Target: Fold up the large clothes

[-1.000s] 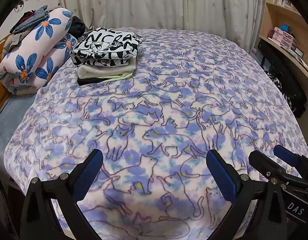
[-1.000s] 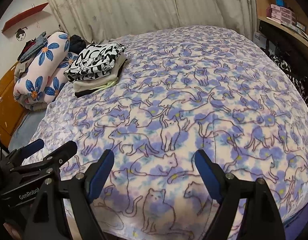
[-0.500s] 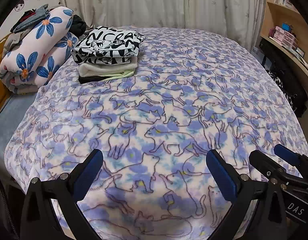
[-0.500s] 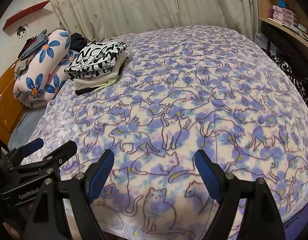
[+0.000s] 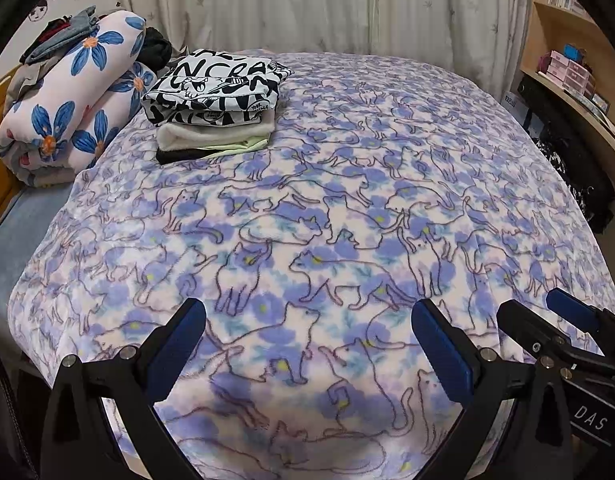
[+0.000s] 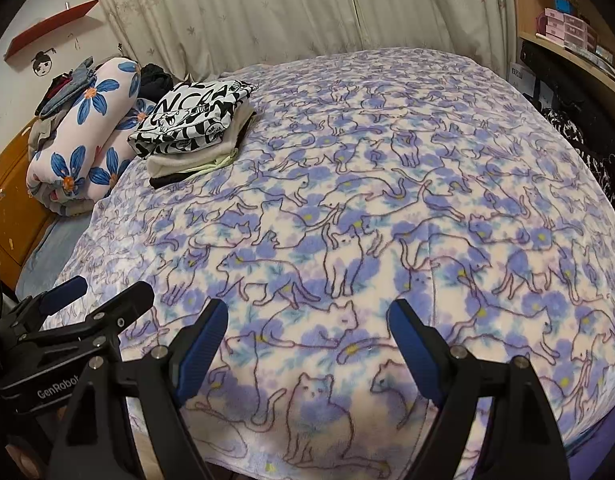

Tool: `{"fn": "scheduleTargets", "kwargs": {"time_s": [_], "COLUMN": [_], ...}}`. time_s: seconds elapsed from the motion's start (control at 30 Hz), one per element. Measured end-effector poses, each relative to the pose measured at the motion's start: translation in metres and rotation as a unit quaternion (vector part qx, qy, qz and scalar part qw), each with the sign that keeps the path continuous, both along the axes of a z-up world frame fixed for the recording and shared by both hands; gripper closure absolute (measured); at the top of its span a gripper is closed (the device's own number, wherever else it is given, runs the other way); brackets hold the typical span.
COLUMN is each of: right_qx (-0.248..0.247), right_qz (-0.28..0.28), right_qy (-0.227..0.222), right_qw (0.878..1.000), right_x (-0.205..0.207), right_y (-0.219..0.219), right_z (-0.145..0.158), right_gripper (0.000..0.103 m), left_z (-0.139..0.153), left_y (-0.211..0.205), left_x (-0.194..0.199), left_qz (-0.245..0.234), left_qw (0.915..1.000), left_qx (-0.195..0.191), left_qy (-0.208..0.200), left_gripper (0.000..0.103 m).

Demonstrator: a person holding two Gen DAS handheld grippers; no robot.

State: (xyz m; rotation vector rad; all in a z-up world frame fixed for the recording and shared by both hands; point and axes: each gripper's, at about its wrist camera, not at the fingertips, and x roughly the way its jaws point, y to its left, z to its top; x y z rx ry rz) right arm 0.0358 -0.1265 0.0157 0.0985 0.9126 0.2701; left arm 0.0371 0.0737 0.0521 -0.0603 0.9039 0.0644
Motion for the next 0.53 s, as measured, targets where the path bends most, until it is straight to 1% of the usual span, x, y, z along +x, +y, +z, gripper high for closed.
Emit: {"fn": "scheduleTargets", "kwargs": {"time_s": [0.17, 0.43, 0.53], "right_qx": [-0.001, -0.002, -0.002], "right_qz": [0.000, 0.001, 0.003], "right_qy": [0.002, 0.004, 0.007], "right_qw": [1.000, 1.000, 1.000], "right_x": [0.000, -0.002, -0.004], "right_y": [-0.001, -0.003, -0.006], "right_z": [-0.001, -0.003, -0.009], "right_gripper": [0.020, 0.020, 0.020], "left_z": [0.000, -0.007, -0.007], "left_y": [-0.001, 0.011, 0.008], "left_x": [0.001, -0.001, 0.001], "left_qz": [0.000, -0.002, -0.003], "left_qw": [1.0000, 0.9999, 0.9998], "left_qx": [0.000, -0.003, 0.001], "left_qy": [0.002, 0.014, 0.017], "left_gripper": [0.001, 0.001, 0.001]}}
